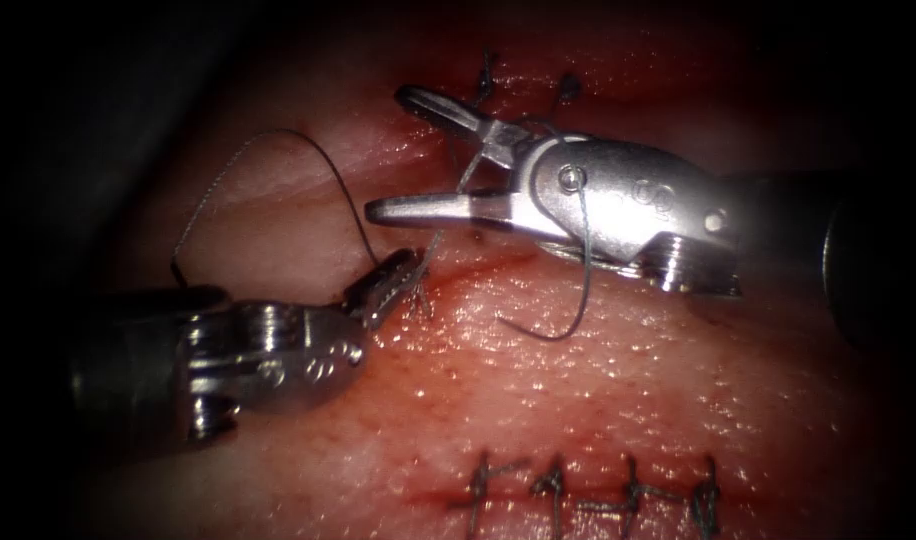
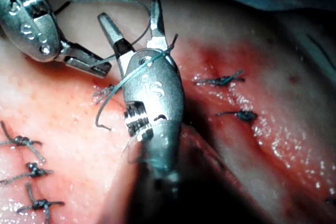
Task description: Wound Closure
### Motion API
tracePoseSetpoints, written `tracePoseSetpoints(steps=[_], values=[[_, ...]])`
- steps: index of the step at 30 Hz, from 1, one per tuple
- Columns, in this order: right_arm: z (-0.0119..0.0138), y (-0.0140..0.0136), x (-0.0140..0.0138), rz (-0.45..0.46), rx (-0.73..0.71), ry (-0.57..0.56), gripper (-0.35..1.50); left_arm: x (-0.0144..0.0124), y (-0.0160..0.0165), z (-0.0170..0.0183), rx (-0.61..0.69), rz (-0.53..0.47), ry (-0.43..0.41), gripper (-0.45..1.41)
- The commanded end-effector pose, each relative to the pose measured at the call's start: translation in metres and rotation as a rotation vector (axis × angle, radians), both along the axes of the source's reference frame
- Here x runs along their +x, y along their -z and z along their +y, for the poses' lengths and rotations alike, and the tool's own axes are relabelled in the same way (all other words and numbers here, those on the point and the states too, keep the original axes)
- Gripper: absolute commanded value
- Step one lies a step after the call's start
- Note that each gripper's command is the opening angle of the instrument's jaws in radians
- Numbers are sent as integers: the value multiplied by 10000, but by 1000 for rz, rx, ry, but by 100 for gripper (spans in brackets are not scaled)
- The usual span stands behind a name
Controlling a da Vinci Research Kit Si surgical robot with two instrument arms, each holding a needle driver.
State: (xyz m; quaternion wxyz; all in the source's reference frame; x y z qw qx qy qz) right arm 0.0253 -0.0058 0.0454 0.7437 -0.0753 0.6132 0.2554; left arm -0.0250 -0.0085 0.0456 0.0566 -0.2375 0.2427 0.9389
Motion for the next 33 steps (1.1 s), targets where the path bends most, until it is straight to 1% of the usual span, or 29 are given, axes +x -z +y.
tracePoseSetpoints(steps=[1,2,3,4,5,7,9,10,11,12,13,15,17,18,19,22,28,31,32,33], values=[[1,-11,2,-37,7,9,131,-6,-1,-3,0,2,1,-45],[2,-13,0,-55,5,9,131,-6,1,-6,-1,5,2,-45],[3,-19,-2,-91,10,-6,136,-7,5,-11,-2,10,5,-45],[3,-19,-2,-91,10,-6,136,-7,5,-11,-2,10,5,-45],[3,-21,-2,-110,14,-7,138,-8,8,-14,-5,17,3,-45],[1,-24,-2,-146,28,30,138,-9,12,-18,-10,27,-3,-45],[-4,-26,-1,-162,43,96,128,-8,17,-21,-11,34,-6,-45],[-12,-27,1,-146,54,187,93,-7,22,-22,-12,38,-10,-45],[-15,-28,2,-147,65,217,74,-6,24,-23,-11,38,-11,-45],[-19,-29,2,-160,73,247,59,-5,25,-23,-12,41,-16,-45],[-19,-29,2,-160,73,247,59,-5,25,-23,-12,41,-16,-45],[-26,-30,3,-177,87,310,9,-2,29,-21,-15,40,-18,-45],[-31,-31,3,-172,94,351,-25,1,33,-19,-21,37,-17,-45],[-33,-32,4,-169,96,368,-32,2,34,-17,-23,38,-21,-45],[-35,-32,4,-166,98,386,-35,4,36,-15,-23,35,-20,-45],[-41,-35,6,-167,97,439,-35,6,42,-8,-31,32,-18,-45],[-53,-48,7,-199,108,547,-35,4,61,8,-49,41,-29,-45],[-60,-51,8,-183,133,605,-35,2,68,18,-57,38,-42,-45],[-63,-51,9,-159,137,626,-35,2,69,26,-54,29,-50,-45],[-63,-50,10,-144,146,637,-28,2,69,29,-54,27,-56,-45]])
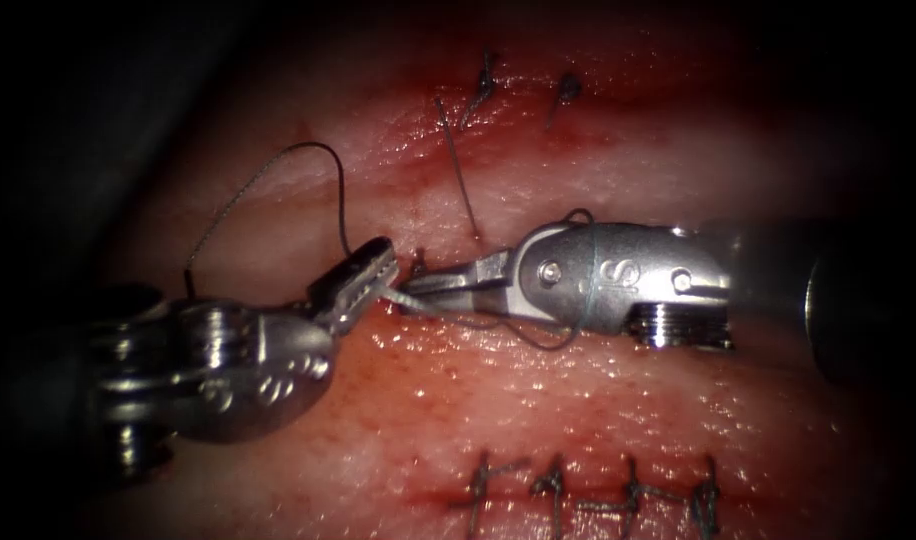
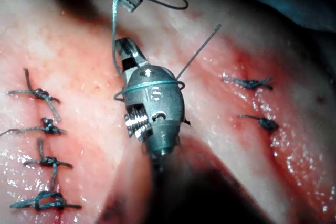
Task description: Wound Closure
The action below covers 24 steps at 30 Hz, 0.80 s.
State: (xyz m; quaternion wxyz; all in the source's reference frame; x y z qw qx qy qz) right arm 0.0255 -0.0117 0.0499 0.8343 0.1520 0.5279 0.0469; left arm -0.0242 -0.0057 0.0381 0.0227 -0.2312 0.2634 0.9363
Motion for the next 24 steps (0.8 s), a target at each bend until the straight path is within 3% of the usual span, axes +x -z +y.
tracePoseSetpoints(steps=[1,2,3,6,11,18,21,22,24], values=[[-4,-4,9,21,22,14,-10,-7,-7,5,1,0,-9,-45],[-4,-3,9,43,46,24,14,-6,-8,8,1,3,-13,-45],[-4,-3,9,43,46,24,14,-6,-8,8,1,3,-13,-45],[-3,-1,10,103,100,30,61,-7,-15,18,-2,0,-21,-45],[-2,-1,12,201,160,41,96,-7,-35,31,22,11,-45,-45],[4,1,14,358,222,33,92,-3,-67,42,38,24,-74,-45],[15,3,10,439,237,-18,87,0,-79,43,42,25,-77,-45],[23,5,7,503,252,-60,81,2,-87,42,48,22,-75,-45],[25,6,6,526,256,-76,79,3,-89,41,50,20,-73,-45]])
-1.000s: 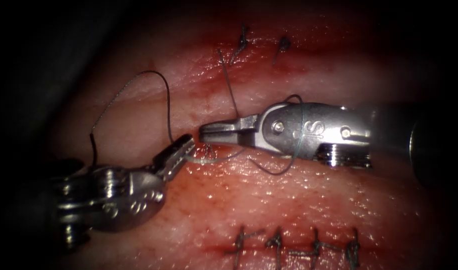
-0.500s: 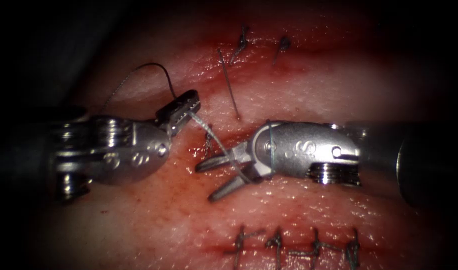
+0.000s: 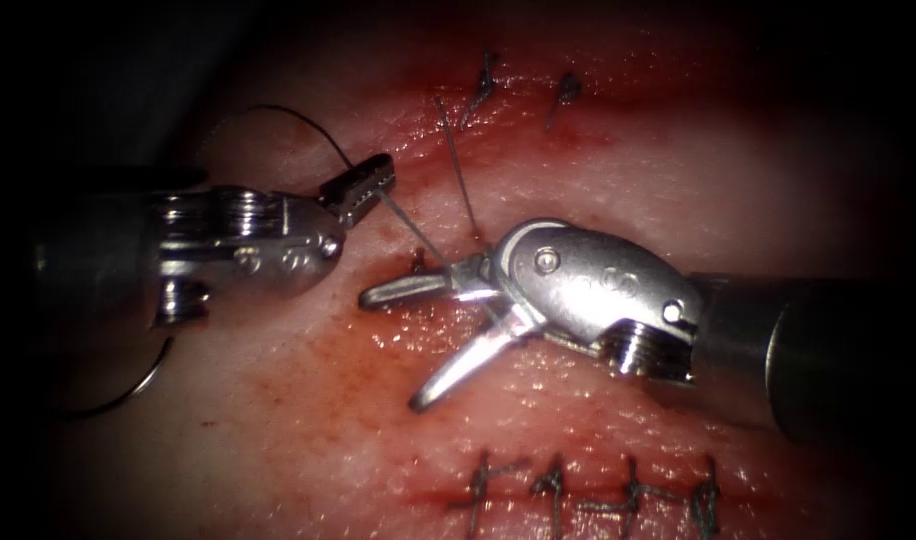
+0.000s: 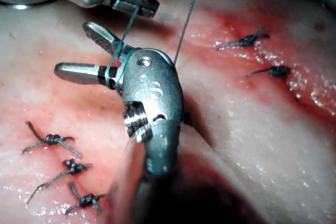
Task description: Wound Closure
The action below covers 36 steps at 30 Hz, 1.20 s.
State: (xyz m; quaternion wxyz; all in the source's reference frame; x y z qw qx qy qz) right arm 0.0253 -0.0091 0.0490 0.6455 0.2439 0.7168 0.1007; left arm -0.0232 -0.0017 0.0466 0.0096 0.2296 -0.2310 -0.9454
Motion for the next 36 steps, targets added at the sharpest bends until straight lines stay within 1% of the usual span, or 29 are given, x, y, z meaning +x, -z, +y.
tracePoseSetpoints(steps=[1,5,6,9,10,12,13,14,15,16,17,20,22,23,24,25,26,27,28,29,30,34,35,36], values=[[4,0,3,53,21,-41,76,-5,-10,-3,5,-5,3,-45],[18,5,-7,97,57,-120,74,-5,-15,-13,7,-5,10,-45],[18,5,-7,97,57,-120,74,-5,-15,-13,7,-5,10,-45],[28,7,-11,102,81,-188,74,-9,-17,-23,3,-1,14,-45],[33,7,-14,79,92,-232,74,-11,-17,-29,2,-3,25,-45],[37,6,-18,45,102,-281,74,-14,-17,-36,2,-5,35,-45],[40,4,-21,12,99,-311,74,-14,-17,-39,0,0,37,-45],[41,3,-24,-6,101,-330,72,-15,-16,-43,2,-1,49,-45],[41,3,-24,-6,101,-330,72,-15,-16,-43,2,-1,49,-45],[44,0,-30,-49,103,-374,64,-15,-16,-48,1,1,55,-45],[44,0,-30,-49,103,-374,64,-15,-16,-48,1,1,55,-45],[45,-6,-37,-113,90,-432,62,-17,-17,-55,-1,1,66,-45],[46,-11,-43,-180,172,-483,62,-19,-19,-60,-6,8,69,-45],[46,-11,-43,-180,172,-483,62,-19,-19,-60,-6,8,69,-45],[45,-13,-45,-235,251,-526,39,-20,-19,-63,-6,14,70,-45],[45,-13,-45,-264,274,-552,32,-20,-20,-64,-7,15,71,-45],[45,-13,-45,-293,306,-568,30,-20,-20,-64,-5,12,75,-45],[45,-13,-45,-321,316,-578,32,-20,-20,-65,-6,16,77,-45],[45,-13,-45,-321,316,-578,32,-20,-20,-65,-6,16,77,-45],[46,-13,-44,-342,314,-589,37,-21,-20,-66,-5,14,82,-45],[47,-13,-41,-372,337,-622,51,-22,-21,-69,-8,19,85,-45],[47,-15,-35,-438,362,-671,57,-26,-23,-73,-10,30,91,-45],[47,-15,-35,-438,362,-671,57,-26,-23,-73,-10,30,91,-45],[46,-15,-33,-455,366,-684,64,-26,-23,-72,-10,33,93,-45]])
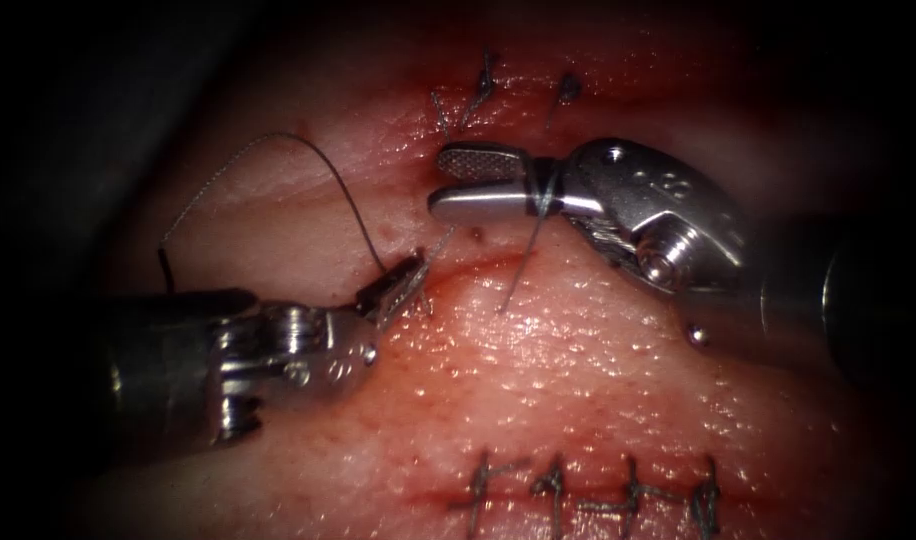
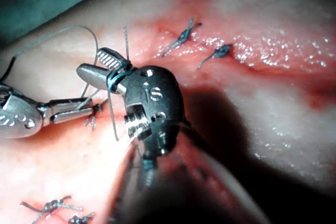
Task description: Wound Closure
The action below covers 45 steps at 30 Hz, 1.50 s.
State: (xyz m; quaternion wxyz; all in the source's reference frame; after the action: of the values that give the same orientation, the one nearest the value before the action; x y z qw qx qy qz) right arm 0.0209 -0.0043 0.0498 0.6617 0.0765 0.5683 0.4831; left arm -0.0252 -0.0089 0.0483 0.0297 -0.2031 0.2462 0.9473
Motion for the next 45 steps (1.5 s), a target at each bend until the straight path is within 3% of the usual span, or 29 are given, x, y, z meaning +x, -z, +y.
tracePoseSetpoints(steps=[1,2,3,5,18,26,28,30,31,32,39,45], values=[[-2,-8,16,-58,11,-21,81,-7,-5,2,2,0,0,-45],[-2,-8,16,-58,11,-21,81,-7,-5,2,2,0,0,-45],[-2,-11,21,-101,17,-46,98,-8,-5,4,4,0,2,-45],[-2,-15,25,-145,23,-72,108,-9,-6,9,7,1,4,-45],[2,-37,20,-285,48,-139,104,-16,-16,21,14,7,11,-45],[2,-47,33,-295,67,-127,103,-16,-18,23,17,7,9,-45],[4,-47,37,-283,67,-119,84,-15,-20,24,17,7,10,-45],[4,-47,39,-284,72,-111,26,-14,-21,26,20,8,8,-45],[2,-47,39,-288,75,-104,-16,-13,-21,26,20,8,7,-45],[1,-47,39,-292,79,-97,-35,-13,-22,26,20,7,7,-45],[-13,-45,41,-338,123,-37,-35,-6,-30,33,34,6,8,-45],[-19,-38,44,-319,87,12,-35,5,-37,38,46,13,14,-45]])
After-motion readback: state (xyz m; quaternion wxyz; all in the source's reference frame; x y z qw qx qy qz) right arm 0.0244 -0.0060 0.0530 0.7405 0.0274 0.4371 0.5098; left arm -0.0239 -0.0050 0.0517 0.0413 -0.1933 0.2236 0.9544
